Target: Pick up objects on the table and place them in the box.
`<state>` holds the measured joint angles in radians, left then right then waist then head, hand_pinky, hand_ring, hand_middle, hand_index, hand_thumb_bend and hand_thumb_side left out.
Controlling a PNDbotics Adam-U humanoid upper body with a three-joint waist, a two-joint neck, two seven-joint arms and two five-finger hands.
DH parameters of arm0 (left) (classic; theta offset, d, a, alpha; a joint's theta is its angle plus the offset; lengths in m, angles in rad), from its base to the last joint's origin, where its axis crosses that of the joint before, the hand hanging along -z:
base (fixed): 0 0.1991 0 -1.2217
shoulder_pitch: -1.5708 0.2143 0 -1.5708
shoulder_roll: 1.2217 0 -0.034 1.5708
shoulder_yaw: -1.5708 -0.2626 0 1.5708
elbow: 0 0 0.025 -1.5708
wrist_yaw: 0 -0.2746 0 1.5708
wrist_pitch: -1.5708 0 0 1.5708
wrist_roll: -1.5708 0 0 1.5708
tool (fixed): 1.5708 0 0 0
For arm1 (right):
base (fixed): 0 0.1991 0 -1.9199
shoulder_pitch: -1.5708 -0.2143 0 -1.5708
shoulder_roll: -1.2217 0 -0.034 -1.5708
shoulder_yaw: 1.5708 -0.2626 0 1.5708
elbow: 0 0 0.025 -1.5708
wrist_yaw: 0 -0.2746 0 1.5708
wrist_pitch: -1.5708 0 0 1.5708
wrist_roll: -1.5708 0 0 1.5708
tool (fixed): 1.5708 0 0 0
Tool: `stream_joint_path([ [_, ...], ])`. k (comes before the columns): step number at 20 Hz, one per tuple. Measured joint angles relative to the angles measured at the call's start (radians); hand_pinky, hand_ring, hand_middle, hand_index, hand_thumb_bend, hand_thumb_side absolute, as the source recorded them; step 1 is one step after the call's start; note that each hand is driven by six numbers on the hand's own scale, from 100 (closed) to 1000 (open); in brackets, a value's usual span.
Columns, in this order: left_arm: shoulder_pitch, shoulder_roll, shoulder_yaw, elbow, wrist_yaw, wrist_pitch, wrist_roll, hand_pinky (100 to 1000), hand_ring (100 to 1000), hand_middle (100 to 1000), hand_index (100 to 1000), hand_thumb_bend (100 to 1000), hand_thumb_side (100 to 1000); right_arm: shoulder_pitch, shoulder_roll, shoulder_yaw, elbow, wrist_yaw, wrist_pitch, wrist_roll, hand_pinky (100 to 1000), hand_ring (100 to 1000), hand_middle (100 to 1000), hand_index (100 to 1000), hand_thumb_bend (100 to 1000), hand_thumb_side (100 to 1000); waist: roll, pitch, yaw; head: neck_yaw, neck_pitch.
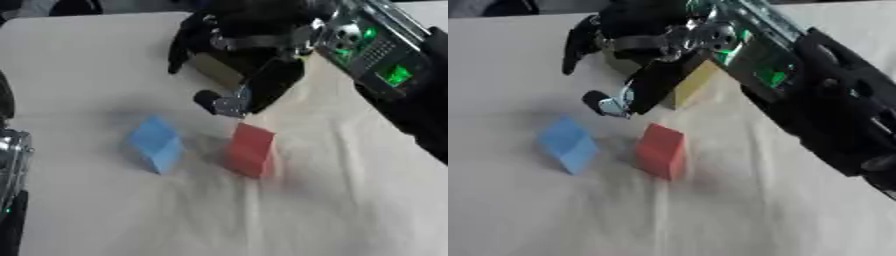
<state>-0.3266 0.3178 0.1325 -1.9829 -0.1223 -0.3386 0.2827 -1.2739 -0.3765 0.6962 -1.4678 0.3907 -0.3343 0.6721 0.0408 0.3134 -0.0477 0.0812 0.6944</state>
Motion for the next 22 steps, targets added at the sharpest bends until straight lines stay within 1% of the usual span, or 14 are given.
stream_joint_path([
  [1, 0.000, 0.000, 0.000, 0.000, 0.000, 0.000, 0.000, 693, 714, 676, 719, 101, 887, -0.002, 0.002, 0.000, 0.000, -0.005, -0.002, 0.016, 864, 910, 866, 883, 100, 660, 0.000, 0.000, 0.000, 0.000, 0.000],
  [6, 0.000, 0.000, 0.000, 0.000, 0.000, 0.002, -0.002, 693, 714, 676, 718, 100, 889, -0.004, 0.001, -0.013, -0.017, -0.032, -0.010, 0.096, 866, 921, 870, 886, 100, 643, 0.000, 0.000, -0.002, 0.002, 0.000],
  [8, 0.000, 0.000, 0.000, 0.000, 0.000, 0.002, -0.002, 693, 714, 676, 718, 100, 889, -0.007, -0.001, -0.022, -0.031, -0.042, -0.010, 0.126, 867, 924, 874, 891, 118, 649, 0.000, 0.000, -0.003, 0.004, 0.000],
  [9, 0.000, 0.000, 0.000, 0.000, 0.000, 0.002, -0.002, 693, 714, 676, 718, 100, 889, -0.008, -0.003, -0.027, -0.037, -0.046, -0.009, 0.139, 868, 927, 876, 892, 138, 660, 0.000, 0.000, -0.005, 0.004, 0.000],
  [10, 0.000, 0.000, 0.000, 0.000, 0.000, 0.003, -0.003, 693, 714, 676, 718, 100, 889, -0.008, -0.008, -0.031, -0.042, -0.050, -0.004, 0.149, 868, 928, 878, 893, 137, 676, 0.000, 0.000, -0.007, 0.005, 0.000],
  [13, 0.000, 0.000, 0.000, 0.000, 0.000, 0.004, -0.004, 693, 714, 676, 718, 100, 889, -0.007, -0.021, -0.045, -0.054, -0.060, 0.017, 0.170, 869, 934, 883, 903, 174, 696, 0.000, 0.000, -0.008, 0.006, 0.000],
  [16, 0.001, 0.000, 0.000, 0.000, 0.000, 0.005, -0.005, 693, 714, 676, 718, 100, 889, 0.004, -0.038, -0.052, -0.059, -0.061, 0.027, 0.181, 869, 936, 882, 908, 200, 691, 0.000, -0.003, -0.013, 0.008, 0.000],
  [19, 0.002, 0.000, 0.000, 0.000, 0.000, 0.006, -0.006, 692, 714, 676, 717, 100, 890, 0.029, -0.059, -0.061, -0.061, -0.054, 0.032, 0.185, 868, 938, 886, 920, 218, 696, -0.001, -0.003, -0.014, 0.010, 0.001],
  [22, 0.002, 0.000, 0.000, 0.000, 0.000, 0.006, -0.006, 692, 714, 675, 717, 100, 889, 0.055, -0.079, -0.063, -0.061, -0.038, 0.035, 0.188, 867, 939, 885, 923, 232, 680, -0.001, -0.004, -0.016, 0.012, 0.006],
])
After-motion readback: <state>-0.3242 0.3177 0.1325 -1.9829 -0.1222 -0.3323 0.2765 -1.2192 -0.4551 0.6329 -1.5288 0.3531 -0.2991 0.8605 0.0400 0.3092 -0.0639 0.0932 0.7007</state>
